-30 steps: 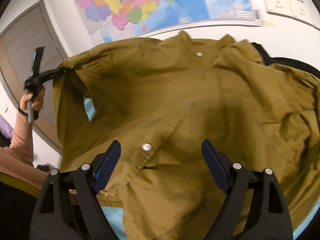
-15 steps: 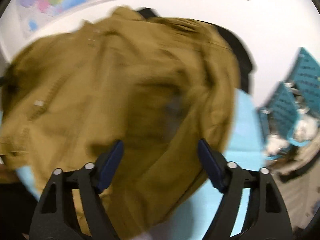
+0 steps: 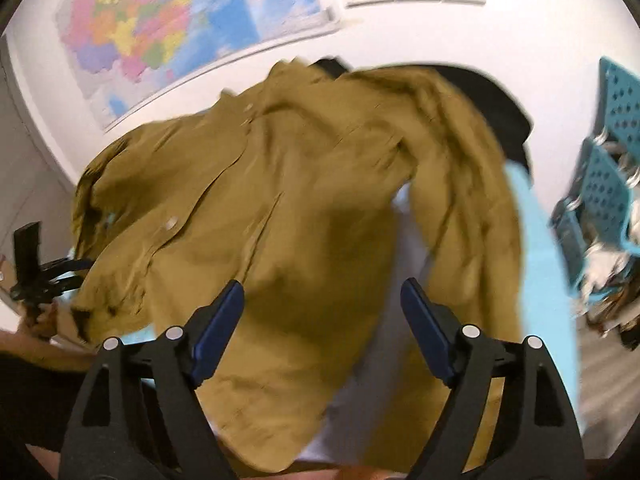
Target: Fold large clothes
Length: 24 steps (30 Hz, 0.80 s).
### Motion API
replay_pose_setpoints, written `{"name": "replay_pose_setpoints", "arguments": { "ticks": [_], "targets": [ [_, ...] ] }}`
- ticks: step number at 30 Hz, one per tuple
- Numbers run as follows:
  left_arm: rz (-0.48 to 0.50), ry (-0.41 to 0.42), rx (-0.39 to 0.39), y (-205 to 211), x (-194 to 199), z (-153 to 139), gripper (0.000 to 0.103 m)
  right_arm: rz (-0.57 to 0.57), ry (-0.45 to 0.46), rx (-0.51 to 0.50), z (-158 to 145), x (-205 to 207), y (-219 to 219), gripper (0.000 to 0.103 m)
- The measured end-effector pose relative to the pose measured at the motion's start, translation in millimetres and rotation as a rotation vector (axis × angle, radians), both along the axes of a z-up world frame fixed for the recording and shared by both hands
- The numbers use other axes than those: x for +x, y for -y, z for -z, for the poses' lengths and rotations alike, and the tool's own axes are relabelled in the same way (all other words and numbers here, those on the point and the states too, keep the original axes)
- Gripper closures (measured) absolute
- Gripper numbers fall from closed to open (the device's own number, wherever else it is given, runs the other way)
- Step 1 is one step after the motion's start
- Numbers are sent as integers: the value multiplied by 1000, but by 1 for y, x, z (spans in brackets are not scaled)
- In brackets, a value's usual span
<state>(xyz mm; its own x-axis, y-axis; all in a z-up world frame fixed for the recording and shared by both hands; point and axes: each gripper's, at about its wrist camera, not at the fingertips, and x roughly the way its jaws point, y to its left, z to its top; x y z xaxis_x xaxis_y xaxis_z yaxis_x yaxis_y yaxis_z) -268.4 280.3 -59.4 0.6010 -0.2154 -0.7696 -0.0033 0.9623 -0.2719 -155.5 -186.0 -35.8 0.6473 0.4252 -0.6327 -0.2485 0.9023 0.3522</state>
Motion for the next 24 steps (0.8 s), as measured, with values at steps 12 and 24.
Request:
{"name": "replay_pose_setpoints", "arguments": {
  "ticks": [12,24],
  "targets": [
    [24,-30,-364,7,-14,26,7,-11,-118,240,52,-27,-7,16],
    [-150,-2,-359,-8,17,20,97,-61,-48,480,41,-21,-3,99]
  ]
}}
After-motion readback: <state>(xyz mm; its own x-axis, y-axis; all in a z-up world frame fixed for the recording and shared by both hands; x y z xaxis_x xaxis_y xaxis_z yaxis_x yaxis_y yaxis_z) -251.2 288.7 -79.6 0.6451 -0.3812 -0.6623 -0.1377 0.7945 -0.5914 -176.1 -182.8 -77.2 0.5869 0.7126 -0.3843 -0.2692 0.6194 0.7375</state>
